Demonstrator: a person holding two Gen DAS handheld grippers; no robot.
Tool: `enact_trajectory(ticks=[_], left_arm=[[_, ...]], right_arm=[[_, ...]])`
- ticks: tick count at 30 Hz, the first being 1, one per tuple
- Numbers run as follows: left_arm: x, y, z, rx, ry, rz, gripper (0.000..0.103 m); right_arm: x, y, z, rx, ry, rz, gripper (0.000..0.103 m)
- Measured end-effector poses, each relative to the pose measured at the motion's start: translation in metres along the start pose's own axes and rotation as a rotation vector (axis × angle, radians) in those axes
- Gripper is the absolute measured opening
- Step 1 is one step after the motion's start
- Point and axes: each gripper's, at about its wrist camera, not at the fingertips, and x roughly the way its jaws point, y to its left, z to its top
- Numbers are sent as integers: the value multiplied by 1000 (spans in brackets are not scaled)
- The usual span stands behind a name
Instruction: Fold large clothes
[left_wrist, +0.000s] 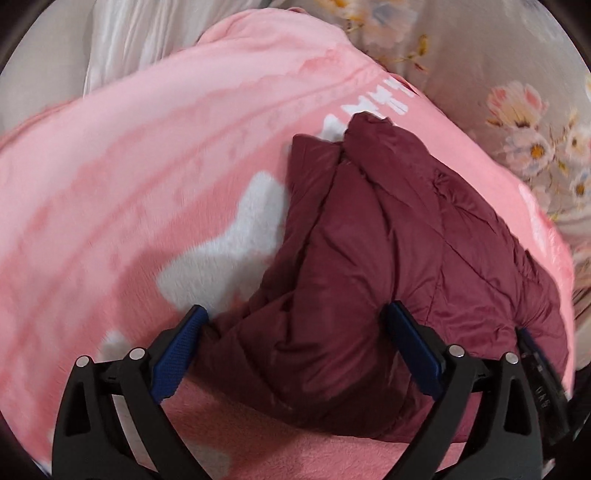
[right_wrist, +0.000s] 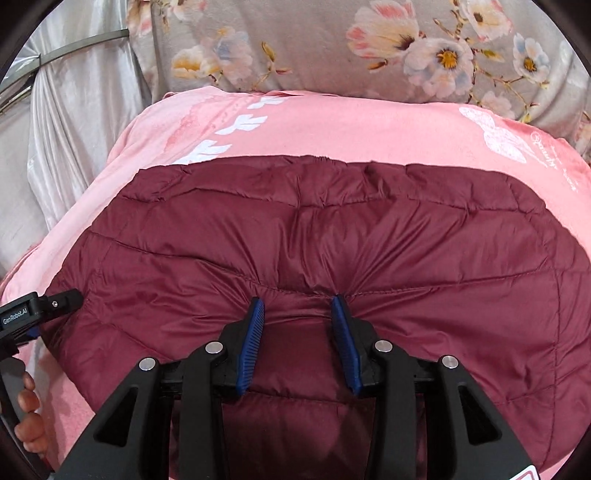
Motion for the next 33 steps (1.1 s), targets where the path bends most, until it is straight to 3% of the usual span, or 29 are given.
enact_trajectory(ticks=[4, 6, 9, 13, 14, 15, 17, 21, 28, 33], left_arm=[[0, -10, -1, 9, 6, -23, 95], [-1, -13, -2, 0, 9, -44, 89], [-6, -18, -3, -12, 21, -84, 66], [-23, -33, -4, 31, 0, -92, 22], [-32, -37, -3, 48, -14, -108, 18], [-37, -39, -1, 53, -25, -120, 17], [-53, -43, 4, 64, -56, -146, 15], [-82, -49, 12, 67, -108, -213, 14], [-139, -95, 4, 198, -211, -282, 13], [-169, -143, -9, 313, -245, -379, 13]], right_arm=[[2, 1, -2, -7, 0, -9, 39], [3, 1, -1, -7, -1, -10, 39], [3, 1, -1, -2, 0, -2, 39], [-2, -2, -2, 21, -6, 15, 38], [-10, -4, -4, 43, -7, 22, 34], [-18, -7, -6, 62, -11, 41, 32], [-38, -9, -17, 75, -9, 82, 15], [-54, -12, -41, 82, 33, 110, 3], [-42, -10, -51, 130, 69, 166, 2], [-32, -14, -48, 170, 90, 246, 2]])
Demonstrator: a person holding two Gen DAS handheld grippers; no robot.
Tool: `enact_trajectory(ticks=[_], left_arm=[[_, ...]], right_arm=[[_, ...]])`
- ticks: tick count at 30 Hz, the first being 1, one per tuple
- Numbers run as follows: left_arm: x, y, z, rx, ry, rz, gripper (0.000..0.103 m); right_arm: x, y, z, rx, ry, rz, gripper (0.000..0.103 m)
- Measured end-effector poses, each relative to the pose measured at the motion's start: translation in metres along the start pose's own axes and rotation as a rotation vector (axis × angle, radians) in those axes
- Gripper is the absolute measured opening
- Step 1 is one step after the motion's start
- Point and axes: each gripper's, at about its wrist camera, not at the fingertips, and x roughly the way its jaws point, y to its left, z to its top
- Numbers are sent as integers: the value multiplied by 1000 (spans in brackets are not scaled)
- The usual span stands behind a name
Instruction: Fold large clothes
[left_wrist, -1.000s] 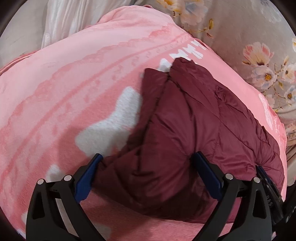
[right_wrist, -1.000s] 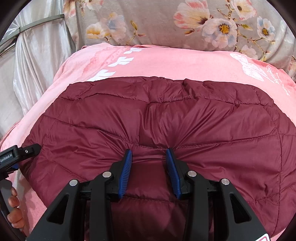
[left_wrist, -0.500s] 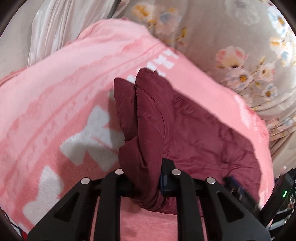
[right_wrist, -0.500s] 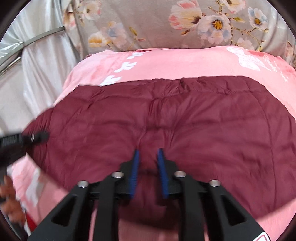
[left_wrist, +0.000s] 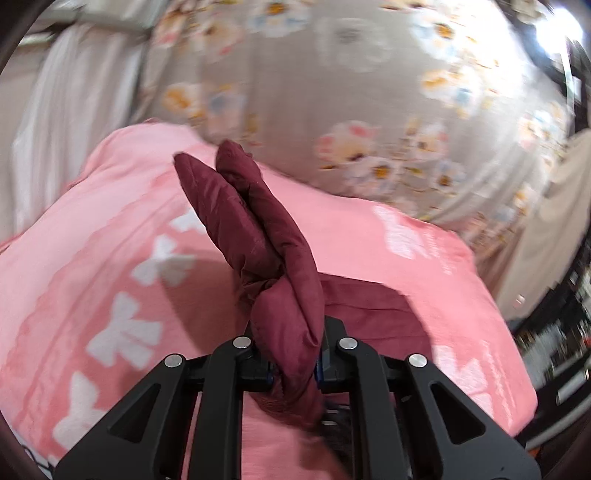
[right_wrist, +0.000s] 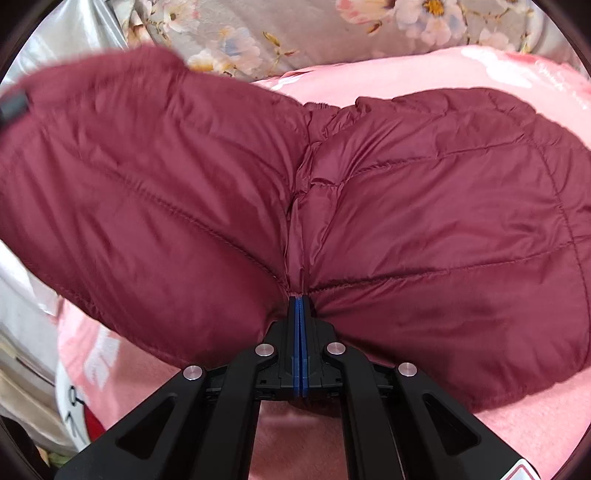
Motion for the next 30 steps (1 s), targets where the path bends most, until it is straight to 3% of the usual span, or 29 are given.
enact_trajectory(ticks=[5, 11, 16, 23, 30], left_arm=[[15, -59, 4, 98, 33, -99, 13], [58, -135, -6, 189, 105, -154, 13], [98, -185, -28, 242, 189, -167, 13], [162, -224, -83, 311, 358, -119, 13], [188, -232, -125, 360, 433, -68, 14]], right_arm=[[-35, -23, 0, 102, -4, 45, 2], [-103, -69, -13, 135, -82, -98, 2], [-134, -103, -27, 183, -117, -177, 2], [-149, -137, -45, 243, -124, -241, 2], [-153, -150, -55, 259, -118, -286, 2]])
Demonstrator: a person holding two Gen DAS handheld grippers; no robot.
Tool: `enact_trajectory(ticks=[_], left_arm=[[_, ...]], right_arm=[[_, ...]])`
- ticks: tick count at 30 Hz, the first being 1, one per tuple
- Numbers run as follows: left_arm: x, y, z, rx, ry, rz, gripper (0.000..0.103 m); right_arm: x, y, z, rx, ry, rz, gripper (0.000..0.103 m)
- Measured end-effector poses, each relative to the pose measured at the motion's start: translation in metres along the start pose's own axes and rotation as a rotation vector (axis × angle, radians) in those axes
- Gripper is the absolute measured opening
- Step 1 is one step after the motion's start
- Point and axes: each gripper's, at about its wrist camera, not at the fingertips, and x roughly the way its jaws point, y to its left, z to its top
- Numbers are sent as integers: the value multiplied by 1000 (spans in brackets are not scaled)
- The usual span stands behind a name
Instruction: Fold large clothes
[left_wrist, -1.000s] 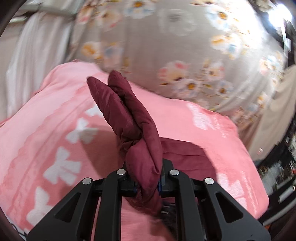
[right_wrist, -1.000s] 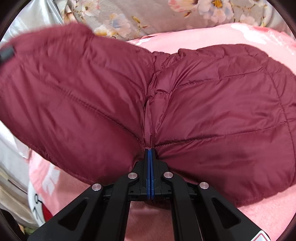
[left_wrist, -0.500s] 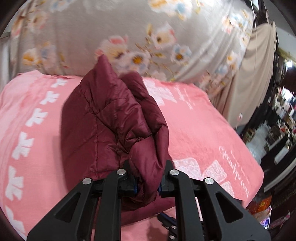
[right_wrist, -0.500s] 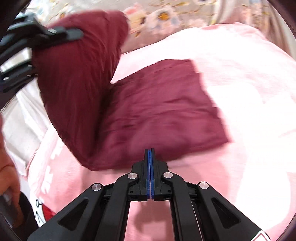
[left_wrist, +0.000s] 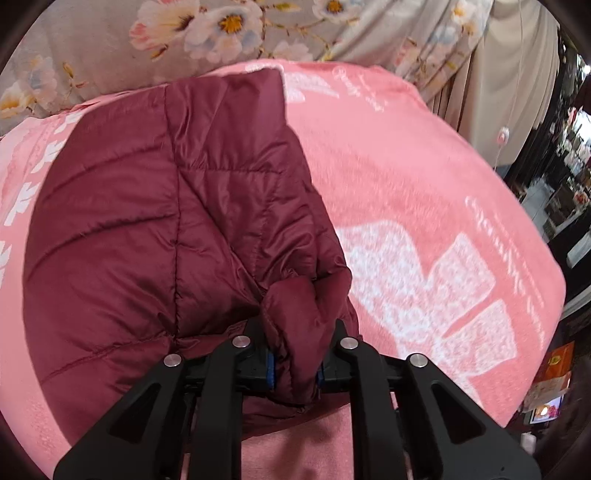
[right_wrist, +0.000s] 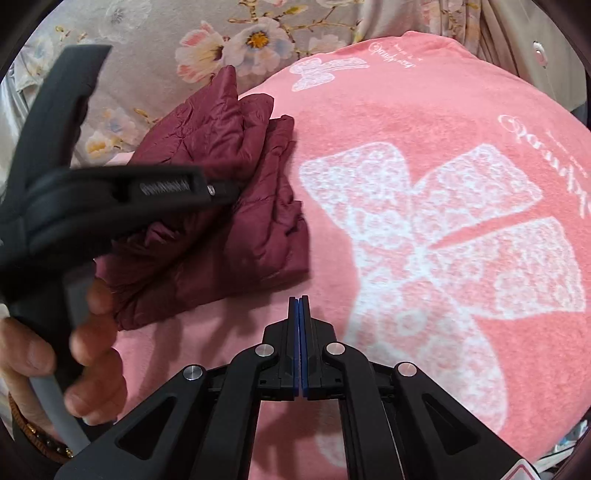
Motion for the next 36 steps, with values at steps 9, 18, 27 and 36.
enact_trajectory(ticks=[9, 18, 27, 36], left_arm=[[-82, 47, 12, -210, -96, -286, 56], [-157, 158, 44, -400, -293, -36, 70], [-113, 197, 82, -387, -250, 219, 70], [-53, 204, 118, -384, -155, 287, 70]], right_arm=[[-30, -21, 24, -19, -77, -51, 8], [-44, 15, 124, 19, -198, 104, 40], [12, 71, 204, 148, -199, 118, 49], [96, 57, 215, 211, -81, -28, 43]])
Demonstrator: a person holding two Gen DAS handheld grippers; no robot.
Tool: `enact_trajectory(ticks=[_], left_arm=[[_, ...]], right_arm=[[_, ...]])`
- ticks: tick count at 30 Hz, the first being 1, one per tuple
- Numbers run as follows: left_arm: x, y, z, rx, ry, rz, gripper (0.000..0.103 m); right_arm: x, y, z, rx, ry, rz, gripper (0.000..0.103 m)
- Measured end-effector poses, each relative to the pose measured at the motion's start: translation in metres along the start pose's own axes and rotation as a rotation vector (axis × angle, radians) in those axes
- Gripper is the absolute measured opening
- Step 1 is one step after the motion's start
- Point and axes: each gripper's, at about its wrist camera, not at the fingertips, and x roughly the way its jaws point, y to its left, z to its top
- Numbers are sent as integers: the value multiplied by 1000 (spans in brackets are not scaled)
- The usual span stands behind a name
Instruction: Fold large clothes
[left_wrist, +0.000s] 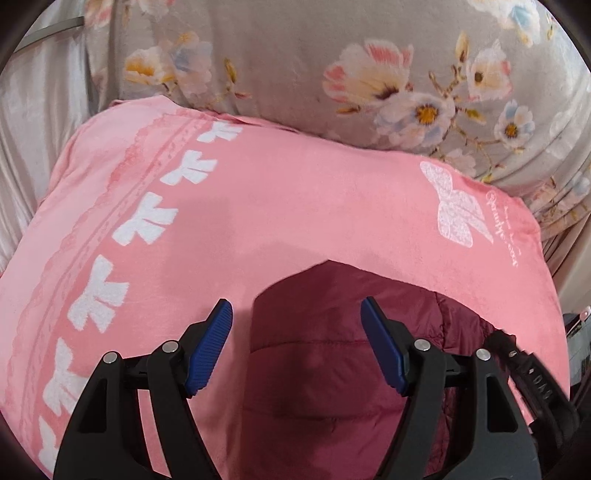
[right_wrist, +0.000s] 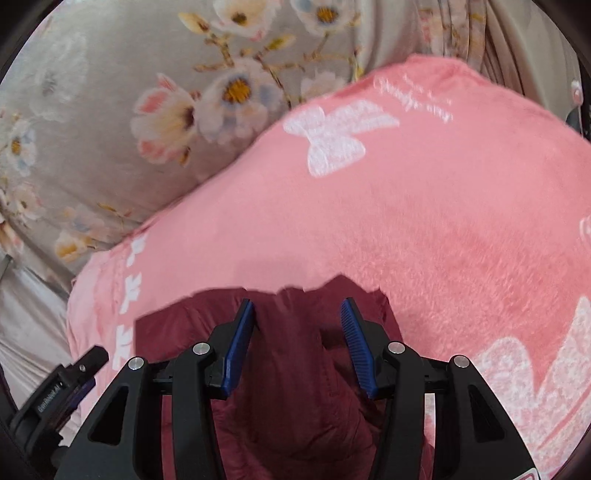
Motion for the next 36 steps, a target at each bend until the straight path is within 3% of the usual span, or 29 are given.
enact_trajectory(ticks=[1, 2, 5, 8, 12, 19, 26, 36], left_arm=[[8, -4, 0, 4, 14, 1, 69], [16, -7, -1, 8, 27, 0, 69], [32, -19, -7, 22, 43, -6, 69], [44, -32, -13, 32, 58, -21, 69], [63, -48, -25, 55, 74, -19, 70], [80, -63, -42, 119, 22, 43, 74], [94, -64, -51, 130, -10, 61, 83], [102, -66, -61, 146, -60, 90, 86]], right_arm=[[7, -3, -2, -5, 17, 7, 34], [12, -7, -5, -25, 23, 23, 11], [7, -22, -10, -36, -35, 61, 4], [4, -38, -12, -33, -78, 44, 4], [18, -54, -16, -24, -70, 35, 4], [41, -64, -20, -46, -44, 52, 4], [53, -63, -26, -72, -42, 35, 4], [62, -59, -31, -102, -39, 3, 4]])
